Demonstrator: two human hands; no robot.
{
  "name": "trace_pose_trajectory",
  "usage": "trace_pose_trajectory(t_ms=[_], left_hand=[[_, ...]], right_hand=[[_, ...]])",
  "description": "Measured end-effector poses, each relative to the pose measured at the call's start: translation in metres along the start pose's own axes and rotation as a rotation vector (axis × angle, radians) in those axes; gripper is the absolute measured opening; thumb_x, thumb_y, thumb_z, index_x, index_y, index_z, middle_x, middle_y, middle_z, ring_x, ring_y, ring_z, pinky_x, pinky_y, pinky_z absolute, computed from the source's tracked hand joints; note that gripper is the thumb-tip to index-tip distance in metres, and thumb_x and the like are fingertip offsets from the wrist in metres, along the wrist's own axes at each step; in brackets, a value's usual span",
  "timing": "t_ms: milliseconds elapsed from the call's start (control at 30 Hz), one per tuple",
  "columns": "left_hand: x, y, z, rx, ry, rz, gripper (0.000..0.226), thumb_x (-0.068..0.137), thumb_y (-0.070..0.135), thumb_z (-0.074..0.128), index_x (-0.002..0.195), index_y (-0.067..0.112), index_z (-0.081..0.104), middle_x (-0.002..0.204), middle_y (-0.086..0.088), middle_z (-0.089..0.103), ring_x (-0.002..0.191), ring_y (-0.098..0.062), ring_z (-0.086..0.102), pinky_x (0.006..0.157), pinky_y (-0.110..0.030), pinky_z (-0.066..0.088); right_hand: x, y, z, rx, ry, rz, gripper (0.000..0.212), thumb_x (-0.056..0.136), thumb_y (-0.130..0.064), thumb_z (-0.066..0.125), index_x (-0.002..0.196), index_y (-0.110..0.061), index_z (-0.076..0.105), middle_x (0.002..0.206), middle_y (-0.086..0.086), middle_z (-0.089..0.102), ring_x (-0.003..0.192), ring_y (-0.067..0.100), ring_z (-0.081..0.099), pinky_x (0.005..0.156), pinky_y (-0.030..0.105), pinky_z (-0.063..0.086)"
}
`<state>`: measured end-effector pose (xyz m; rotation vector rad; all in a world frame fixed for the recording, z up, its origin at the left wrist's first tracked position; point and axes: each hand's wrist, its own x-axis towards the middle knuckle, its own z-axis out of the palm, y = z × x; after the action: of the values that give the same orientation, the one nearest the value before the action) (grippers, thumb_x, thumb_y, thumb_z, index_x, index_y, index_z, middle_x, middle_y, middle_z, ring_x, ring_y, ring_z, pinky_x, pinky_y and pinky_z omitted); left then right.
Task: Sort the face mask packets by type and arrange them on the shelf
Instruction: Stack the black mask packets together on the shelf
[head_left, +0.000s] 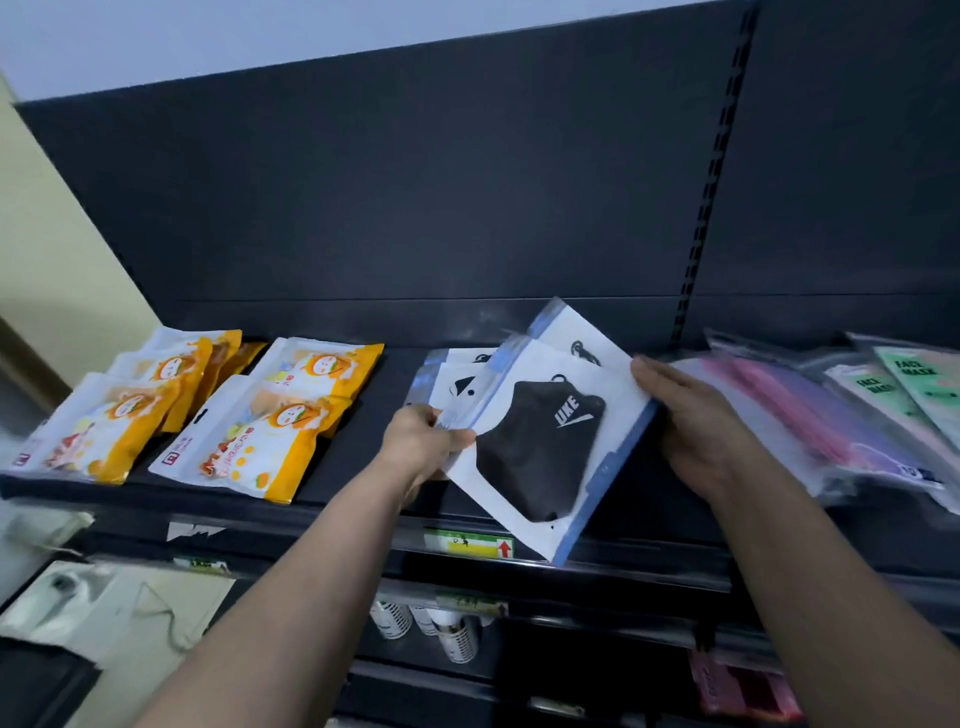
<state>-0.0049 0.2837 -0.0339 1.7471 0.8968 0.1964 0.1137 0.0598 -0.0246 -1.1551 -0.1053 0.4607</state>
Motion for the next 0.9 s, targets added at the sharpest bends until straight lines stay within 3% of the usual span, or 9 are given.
trace_pose_trajectory(t_ms=[67, 133, 267, 367, 500, 600, 700, 767, 900], left_hand=[[0.000, -0.010, -0.001, 0.020, 0.031, -0.028, 0.018, 0.079, 0.011, 0.077, 0.084, 0.012, 0.060, 0.098, -0.015, 0.071, 0.085, -0.031, 0.071, 0.073, -0.051, 0.060], [0.001, -0.015, -0.002, 0.046, 0.052, -0.014, 0.016, 0.080, 0.012, 0.075, 0.081, 0.013, 0.059, 0.096, -0.015, 0.070, 0.084, -0.031, 0.071, 0.071, -0.050, 0.061], [0.010, -0.016, -0.021, 0.061, 0.238, 0.023, 0.014, 0.079, 0.009, 0.066, 0.091, 0.009, 0.059, 0.094, -0.012, 0.066, 0.081, -0.030, 0.066, 0.072, -0.045, 0.061], [0.020, -0.016, -0.042, 0.123, 0.366, -0.015, 0.035, 0.077, 0.010, 0.066, 0.111, 0.007, 0.059, 0.097, -0.011, 0.061, 0.085, -0.030, 0.060, 0.075, -0.039, 0.059], [0.025, -0.020, -0.040, 0.241, 0.369, -0.019, 0.044, 0.080, 0.015, 0.067, 0.120, 0.001, 0.057, 0.116, -0.017, 0.062, 0.102, -0.034, 0.060, 0.071, -0.031, 0.048], [0.029, -0.025, -0.036, 0.196, 0.366, 0.013, 0.040, 0.080, 0.014, 0.066, 0.117, 0.002, 0.058, 0.113, -0.016, 0.064, 0.097, -0.033, 0.061, 0.070, -0.031, 0.048], [0.030, -0.021, -0.054, 0.028, 0.545, 0.125, 0.027, 0.086, 0.013, 0.060, 0.110, 0.001, 0.057, 0.105, -0.018, 0.064, 0.093, -0.034, 0.060, 0.077, -0.034, 0.048], [0.029, -0.012, -0.071, -0.076, 0.663, 0.175, 0.022, 0.089, 0.013, 0.058, 0.108, 0.002, 0.054, 0.100, -0.016, 0.060, 0.091, -0.033, 0.058, 0.078, -0.034, 0.047], [0.029, 0.004, -0.088, -0.143, 0.666, 0.209, 0.024, 0.090, 0.012, 0.059, 0.112, 0.006, 0.052, 0.100, -0.008, 0.055, 0.087, -0.025, 0.053, 0.076, -0.030, 0.044]], right_hand=[[-0.004, 0.012, 0.005, 0.135, -0.127, 0.114, 0.047, 0.079, -0.016, 0.065, 0.123, -0.002, 0.059, 0.119, 0.014, 0.066, 0.107, 0.026, 0.062, 0.095, 0.037, 0.050], [-0.007, 0.031, 0.010, 0.125, -0.166, 0.189, 0.038, 0.088, -0.013, 0.057, 0.124, -0.002, 0.058, 0.117, 0.015, 0.067, 0.105, 0.027, 0.064, 0.088, 0.039, 0.055], [-0.004, 0.044, 0.010, 0.102, 0.010, 0.177, 0.030, 0.102, -0.015, 0.037, 0.127, -0.015, 0.054, 0.103, 0.004, 0.070, 0.085, 0.021, 0.068, 0.068, 0.039, 0.054], [0.001, 0.027, 0.011, 0.070, 0.092, 0.064, 0.030, 0.098, -0.007, 0.044, 0.124, -0.019, 0.053, 0.099, 0.000, 0.068, 0.084, 0.015, 0.066, 0.065, 0.031, 0.053], [-0.006, 0.032, 0.034, 0.214, -0.075, 0.177, 0.025, 0.082, -0.001, 0.059, 0.106, -0.006, 0.061, 0.091, 0.006, 0.073, 0.084, 0.017, 0.069, 0.065, 0.028, 0.058], [-0.005, 0.049, 0.048, 0.057, -0.024, 0.247, 0.025, 0.092, 0.005, 0.047, 0.108, -0.011, 0.057, 0.097, 0.010, 0.069, 0.085, 0.024, 0.067, 0.067, 0.040, 0.055], [0.010, 0.042, 0.048, -0.214, 0.128, 0.142, 0.032, 0.093, 0.006, 0.041, 0.117, -0.014, 0.052, 0.098, 0.007, 0.065, 0.078, 0.019, 0.063, 0.058, 0.032, 0.050], [0.023, 0.037, 0.047, -0.381, 0.106, 0.119, 0.037, 0.091, 0.005, 0.042, 0.121, -0.013, 0.050, 0.102, 0.009, 0.063, 0.075, 0.018, 0.061, 0.056, 0.030, 0.050], [0.048, 0.038, 0.063, -0.728, 0.061, 0.009, 0.044, 0.088, -0.012, 0.061, 0.129, -0.018, 0.046, 0.120, 0.009, 0.059, 0.090, 0.021, 0.059, 0.075, 0.036, 0.051]])
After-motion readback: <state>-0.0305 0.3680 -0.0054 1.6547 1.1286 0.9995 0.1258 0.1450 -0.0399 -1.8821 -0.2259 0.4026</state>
